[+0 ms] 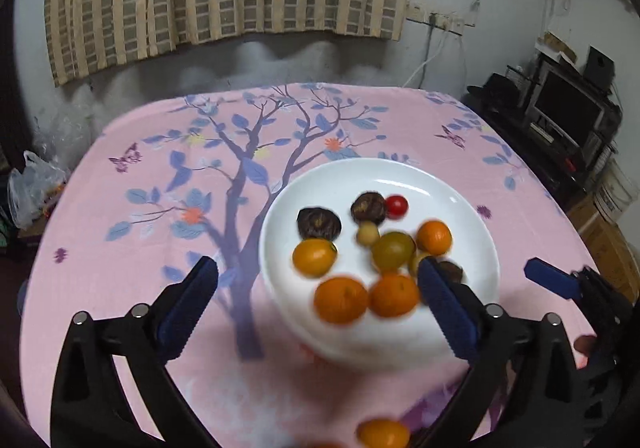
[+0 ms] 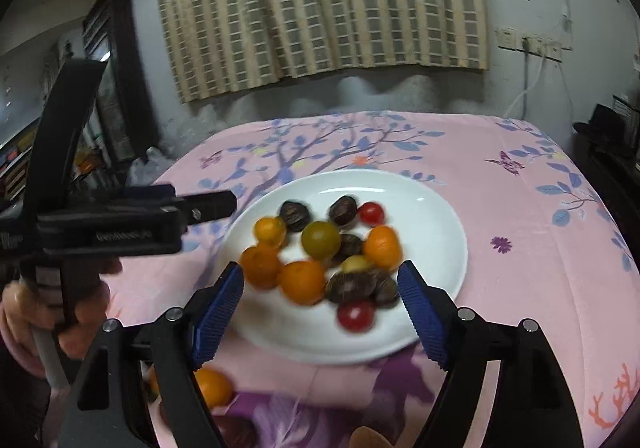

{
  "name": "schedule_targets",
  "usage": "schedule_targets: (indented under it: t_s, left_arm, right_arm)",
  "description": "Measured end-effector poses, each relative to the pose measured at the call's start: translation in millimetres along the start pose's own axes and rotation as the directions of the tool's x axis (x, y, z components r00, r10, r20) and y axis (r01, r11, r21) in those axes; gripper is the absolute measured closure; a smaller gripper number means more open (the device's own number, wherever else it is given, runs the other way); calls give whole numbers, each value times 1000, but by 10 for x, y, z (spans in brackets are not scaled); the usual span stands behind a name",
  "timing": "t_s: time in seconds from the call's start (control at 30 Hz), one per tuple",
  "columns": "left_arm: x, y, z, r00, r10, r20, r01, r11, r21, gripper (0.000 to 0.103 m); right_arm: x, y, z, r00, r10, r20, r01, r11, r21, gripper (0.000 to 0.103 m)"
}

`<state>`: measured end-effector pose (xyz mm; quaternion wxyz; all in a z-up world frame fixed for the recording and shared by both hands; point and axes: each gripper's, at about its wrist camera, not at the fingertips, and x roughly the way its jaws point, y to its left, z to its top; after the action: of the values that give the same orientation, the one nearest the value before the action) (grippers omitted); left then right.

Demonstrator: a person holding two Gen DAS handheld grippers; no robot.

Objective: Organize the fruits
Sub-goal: 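Carry a yellow plum to the plate with the right gripper while the left carries a tangerine, then carry a longan to the plate with the right gripper while the left carries a cherry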

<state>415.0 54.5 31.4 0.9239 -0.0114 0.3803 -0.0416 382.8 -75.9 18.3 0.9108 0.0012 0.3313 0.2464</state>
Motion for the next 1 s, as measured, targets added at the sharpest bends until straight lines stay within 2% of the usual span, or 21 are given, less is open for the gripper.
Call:
schedule_targets:
  t_s: [0.17, 0.3, 0.37, 0.43, 0.53, 0.57, 0.6, 0.63, 0.67, 0.73, 0.8, 0.87, 0.93, 1.0]
  left_arm:
    - [-634, 199, -617, 1000, -13, 8, 13, 1000, -15, 5]
    - [-944, 426, -1220, 999, 4, 37, -1, 995, -95, 5]
    - [-1007, 565, -1439, 1000, 2, 31, 3, 989, -146, 5]
    - [-1029, 681, -1572, 1000, -8, 10, 10, 980, -201, 5]
    - [-1078, 783, -1710, 1000, -10, -5, 9, 970, -242, 5]
    - [-1107, 782, -1743, 1000, 4, -2, -4, 971, -238, 5]
    - [-1134, 781, -1764, 1000, 16, 4, -15, 973, -232, 5]
    - [-1158, 777, -1786, 1000, 28, 10, -25, 974, -224, 5]
    - [-1165, 768, -1797, 999, 34, 12, -31, 976, -215, 5]
    - [-1144, 707, -1813, 1000, 16, 8, -14, 985, -173, 5]
    - [-1050, 591, -1834, 999, -28, -23, 26, 996, -88, 5]
    - [-935, 398, -1848, 999, -35, -33, 35, 999, 20, 7]
    - [-797, 257, -1845, 996, -60, -60, 66, 993, 94, 30]
    - [-645, 185, -1828, 992, -80, -102, 92, 989, 116, 38]
  right_arm:
    - [-313, 456, -478, 990, 91, -111, -104, 987, -120, 23]
    - [-483, 800, -845, 967, 169, -189, -202, 963, -177, 24]
    - [-494, 971, -1012, 953, 182, -242, -235, 949, -209, 30]
    - [-471, 1100, -1110, 946, 177, -273, -245, 940, -239, 40]
    - [-372, 1199, -1201, 935, 149, -323, -236, 939, -250, 46]
    - [-313, 1213, -1230, 929, 136, -345, -230, 941, -249, 47]
    - [-263, 1222, -1264, 923, 124, -364, -225, 941, -251, 52]
    - [-222, 1205, -1278, 919, 119, -377, -226, 941, -253, 69]
    - [-196, 1206, -1299, 918, 110, -380, -221, 939, -262, 74]
    - [-216, 1189, -1292, 924, 108, -366, -215, 940, -266, 74]
    - [-276, 1102, -1248, 940, 116, -320, -197, 952, -236, 74]
    - [-313, 977, -1183, 950, 128, -285, -185, 965, -184, 74]
    - [-334, 876, -1150, 955, 127, -268, -172, 974, -150, 74]
    - [-321, 796, -1137, 956, 120, -267, -157, 980, -123, 74]
